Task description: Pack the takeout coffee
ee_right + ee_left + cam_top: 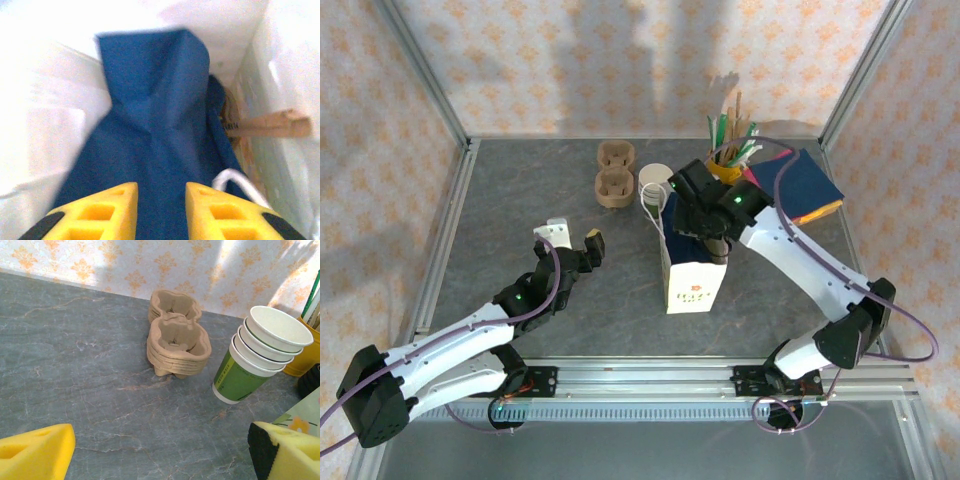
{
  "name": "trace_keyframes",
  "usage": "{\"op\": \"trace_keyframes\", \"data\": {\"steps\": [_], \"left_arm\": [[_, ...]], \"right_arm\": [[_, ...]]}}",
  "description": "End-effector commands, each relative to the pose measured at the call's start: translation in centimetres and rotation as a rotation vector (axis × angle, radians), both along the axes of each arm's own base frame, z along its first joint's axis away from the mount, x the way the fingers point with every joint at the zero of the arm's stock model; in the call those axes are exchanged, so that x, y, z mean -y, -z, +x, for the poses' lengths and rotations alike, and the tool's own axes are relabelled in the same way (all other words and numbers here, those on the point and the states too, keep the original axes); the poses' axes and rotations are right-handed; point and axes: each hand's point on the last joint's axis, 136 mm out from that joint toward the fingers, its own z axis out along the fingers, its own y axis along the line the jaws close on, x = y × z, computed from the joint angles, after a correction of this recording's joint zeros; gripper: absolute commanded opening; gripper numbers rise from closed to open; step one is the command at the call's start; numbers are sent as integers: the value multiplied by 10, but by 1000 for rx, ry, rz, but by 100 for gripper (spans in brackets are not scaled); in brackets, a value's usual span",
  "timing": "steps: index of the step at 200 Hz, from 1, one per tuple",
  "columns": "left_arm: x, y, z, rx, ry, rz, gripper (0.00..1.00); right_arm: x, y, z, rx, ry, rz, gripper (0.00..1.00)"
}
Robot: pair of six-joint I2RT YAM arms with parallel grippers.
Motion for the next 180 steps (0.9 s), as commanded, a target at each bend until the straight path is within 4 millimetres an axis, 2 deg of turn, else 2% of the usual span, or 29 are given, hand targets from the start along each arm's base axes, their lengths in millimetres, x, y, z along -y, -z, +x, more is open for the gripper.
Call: {"op": "trace_keyframes", "data": {"steps": [1,29,58,81,100,108,113,116,135,144,168,180], "left_arm": [[-7,-5,0,25,-29,-13,91],[-7,-12,0,35,-28,-18,91],[-9,-21,0,52,-35,-21,92],[-13,-32,3,72,-55,-8,93],[-18,-44,8,86,-74,5,94],[-22,-48,11,89,-88,12,95],[-25,-52,13,94,-96,17,95],[-26,-54,14,97,-103,18,95],[-45,-66,20,118,-188,51,99],[-59,-72,23,130,-244,69,99],[-95,-79,32,155,-363,94,99],[-112,-76,37,174,-411,116,99]], "right_arm": [[5,-42,8,128,5,18,31],[5,-81,21,264,24,58,38],[23,-117,34,436,58,70,42],[54,-138,49,557,101,79,42],[96,-148,62,645,203,73,53],[115,-149,65,678,249,63,59],[124,-142,72,681,266,53,63],[130,-148,68,706,265,63,65],[147,-145,69,753,279,40,73],[159,-142,68,769,326,16,81],[194,-108,69,799,460,-85,94],[210,-87,69,794,508,-109,96]]}}
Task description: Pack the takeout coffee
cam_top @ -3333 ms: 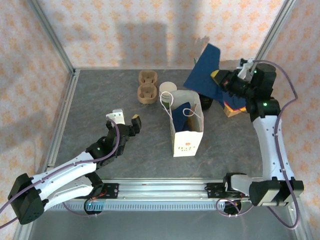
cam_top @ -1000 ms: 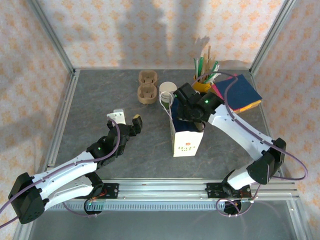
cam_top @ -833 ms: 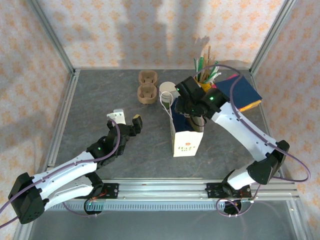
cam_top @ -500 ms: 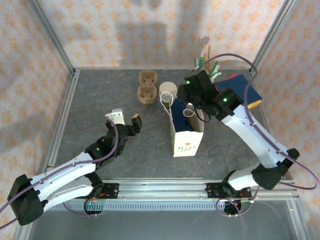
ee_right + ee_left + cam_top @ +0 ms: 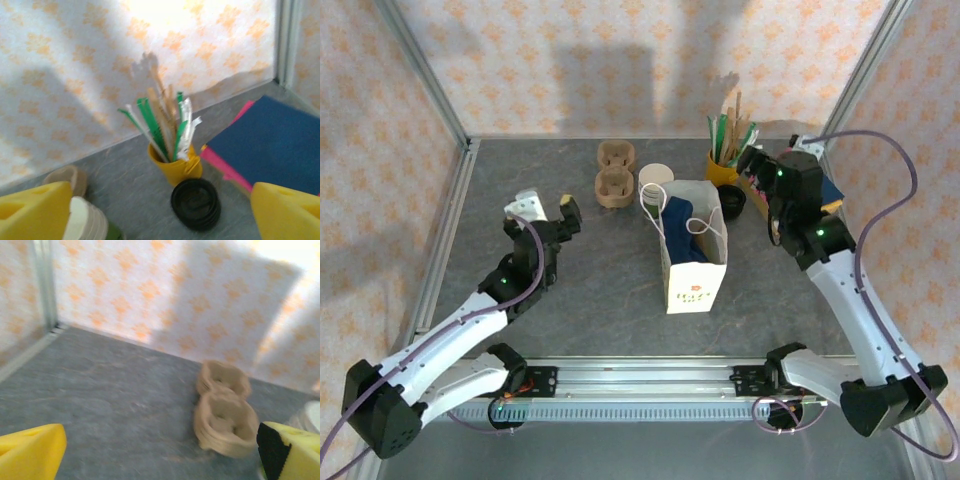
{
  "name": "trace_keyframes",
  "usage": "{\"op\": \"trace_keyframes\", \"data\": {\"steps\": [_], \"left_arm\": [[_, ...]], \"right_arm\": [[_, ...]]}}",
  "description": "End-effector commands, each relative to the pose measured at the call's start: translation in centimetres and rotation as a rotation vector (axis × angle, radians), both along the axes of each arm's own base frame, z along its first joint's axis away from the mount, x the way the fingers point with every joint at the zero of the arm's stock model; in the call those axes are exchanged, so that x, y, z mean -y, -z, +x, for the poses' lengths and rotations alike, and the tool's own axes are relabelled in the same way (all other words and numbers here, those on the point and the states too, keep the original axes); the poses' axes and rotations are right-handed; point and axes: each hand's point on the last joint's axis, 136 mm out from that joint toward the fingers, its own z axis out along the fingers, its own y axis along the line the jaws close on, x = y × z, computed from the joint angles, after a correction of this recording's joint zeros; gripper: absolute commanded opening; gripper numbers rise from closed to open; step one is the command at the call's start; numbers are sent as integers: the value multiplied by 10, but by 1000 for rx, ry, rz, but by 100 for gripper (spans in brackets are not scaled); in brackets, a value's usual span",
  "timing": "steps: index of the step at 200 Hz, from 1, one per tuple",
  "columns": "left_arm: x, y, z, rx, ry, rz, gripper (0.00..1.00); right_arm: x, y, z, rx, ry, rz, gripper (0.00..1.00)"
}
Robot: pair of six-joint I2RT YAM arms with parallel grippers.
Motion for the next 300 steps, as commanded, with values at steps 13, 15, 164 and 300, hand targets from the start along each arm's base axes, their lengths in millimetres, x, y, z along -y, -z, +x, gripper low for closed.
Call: {"op": "trace_keyframes", "data": {"steps": [13,15,164,300], "left_arm": [[-56,-1,10,54,-186,88,99],[-59,0,10,56,-198,89,99],[-148,119,1,55,-391,89,99],[-109,133,33,100,-62,123,99]], "right_arm": [[56,43,2,68,233,-43,97],[58,47,2,66,240,-44,97],[75,203,-9,164,142,-216,100],[61,227,16,139,39,-241,100]]}}
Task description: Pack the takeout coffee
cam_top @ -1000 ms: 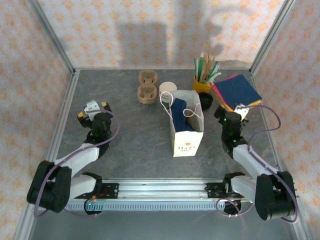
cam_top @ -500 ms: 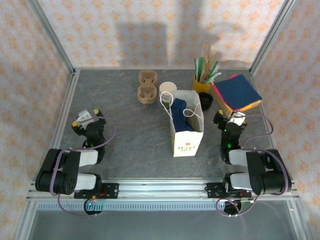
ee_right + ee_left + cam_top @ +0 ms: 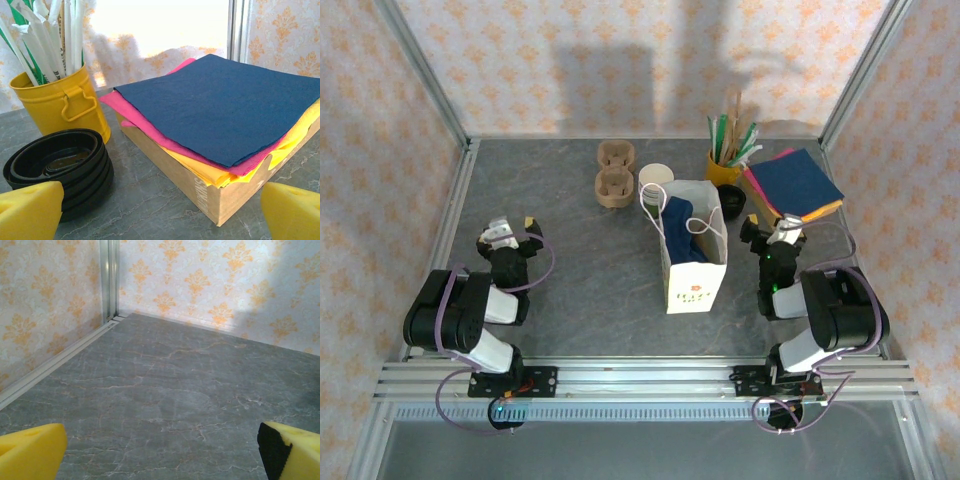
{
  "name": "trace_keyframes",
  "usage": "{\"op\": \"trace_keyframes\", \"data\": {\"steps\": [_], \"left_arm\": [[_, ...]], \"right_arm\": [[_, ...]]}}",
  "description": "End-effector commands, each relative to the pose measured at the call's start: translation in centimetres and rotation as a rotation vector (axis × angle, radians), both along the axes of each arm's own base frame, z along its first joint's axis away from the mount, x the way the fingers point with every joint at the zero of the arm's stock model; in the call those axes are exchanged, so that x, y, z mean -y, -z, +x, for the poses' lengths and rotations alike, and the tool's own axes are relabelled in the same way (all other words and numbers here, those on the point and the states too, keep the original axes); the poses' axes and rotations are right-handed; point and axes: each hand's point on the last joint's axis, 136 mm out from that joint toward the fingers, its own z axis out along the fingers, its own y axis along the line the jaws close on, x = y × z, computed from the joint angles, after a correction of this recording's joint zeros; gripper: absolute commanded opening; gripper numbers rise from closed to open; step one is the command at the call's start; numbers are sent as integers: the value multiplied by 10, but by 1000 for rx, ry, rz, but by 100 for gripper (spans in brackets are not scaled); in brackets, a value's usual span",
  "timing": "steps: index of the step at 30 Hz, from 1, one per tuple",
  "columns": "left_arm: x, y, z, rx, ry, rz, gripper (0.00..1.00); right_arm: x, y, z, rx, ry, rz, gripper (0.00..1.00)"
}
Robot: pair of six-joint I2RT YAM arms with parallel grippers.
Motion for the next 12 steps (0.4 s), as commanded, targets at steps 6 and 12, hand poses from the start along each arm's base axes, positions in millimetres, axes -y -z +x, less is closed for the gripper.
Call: {"op": "trace_keyframes", "data": {"steps": [6,12], "left_arm": [[6,-16,7,55,37,20,99],[6,-17,7,58,37,20,99]], "right_arm": [[0,-5,5,12,-10,-9,100],[2,-8,0,27,-11,-6,100]]}}
